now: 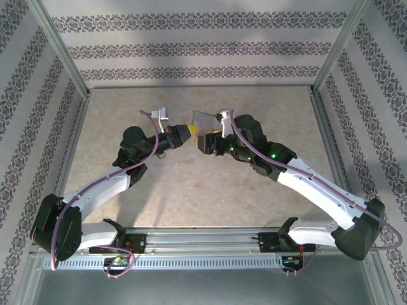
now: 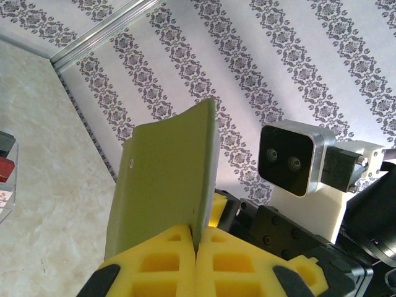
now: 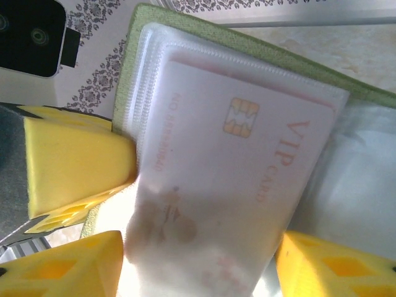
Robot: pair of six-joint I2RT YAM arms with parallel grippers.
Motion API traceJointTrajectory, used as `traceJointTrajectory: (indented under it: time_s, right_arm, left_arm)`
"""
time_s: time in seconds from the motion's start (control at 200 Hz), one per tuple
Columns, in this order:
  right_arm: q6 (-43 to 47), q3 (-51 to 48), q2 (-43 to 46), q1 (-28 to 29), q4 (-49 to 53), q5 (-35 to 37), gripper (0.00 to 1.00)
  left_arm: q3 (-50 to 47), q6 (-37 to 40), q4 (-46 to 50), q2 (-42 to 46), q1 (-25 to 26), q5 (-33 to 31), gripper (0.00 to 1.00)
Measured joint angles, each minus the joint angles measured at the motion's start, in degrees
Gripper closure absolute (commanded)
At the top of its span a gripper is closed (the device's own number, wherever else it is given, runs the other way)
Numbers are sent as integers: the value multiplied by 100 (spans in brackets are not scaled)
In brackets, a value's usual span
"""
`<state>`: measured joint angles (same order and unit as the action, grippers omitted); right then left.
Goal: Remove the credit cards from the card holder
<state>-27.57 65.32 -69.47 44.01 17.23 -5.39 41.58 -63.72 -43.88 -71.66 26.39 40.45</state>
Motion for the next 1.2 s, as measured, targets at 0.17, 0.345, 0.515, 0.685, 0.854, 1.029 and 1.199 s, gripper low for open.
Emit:
traceJointTrajectory:
  time_s: [0.17,0.345,0.515,0.685,0.854,1.029,1.199]
  right_arm:
    - [-101,-127,22,-118,-35,20,49]
    - [-116,-273,94,-190,-13,227,62]
    - [-146,-348,186,-192,22,474,64]
    - [-208,-455,330,-212,66,793,65]
    - [-260,-645,560,-304,181,1097,67]
    - [-280,-691,656,-341,378,1325,66]
    - [-356,-715,688,-341,601,1410,64]
  left_arm:
    - [-2,4,9,2,0,-24,100]
    - [-2,4,11,4,0,-20,100]
    - [-2,4,13,13,0,-15,100]
    - [-11,4,13,59,0,-2,100]
    - [-68,7,15,116,0,0,100]
    - [-131,7,22,116,0,0,100]
    - [-173,4,24,87,0,0,100]
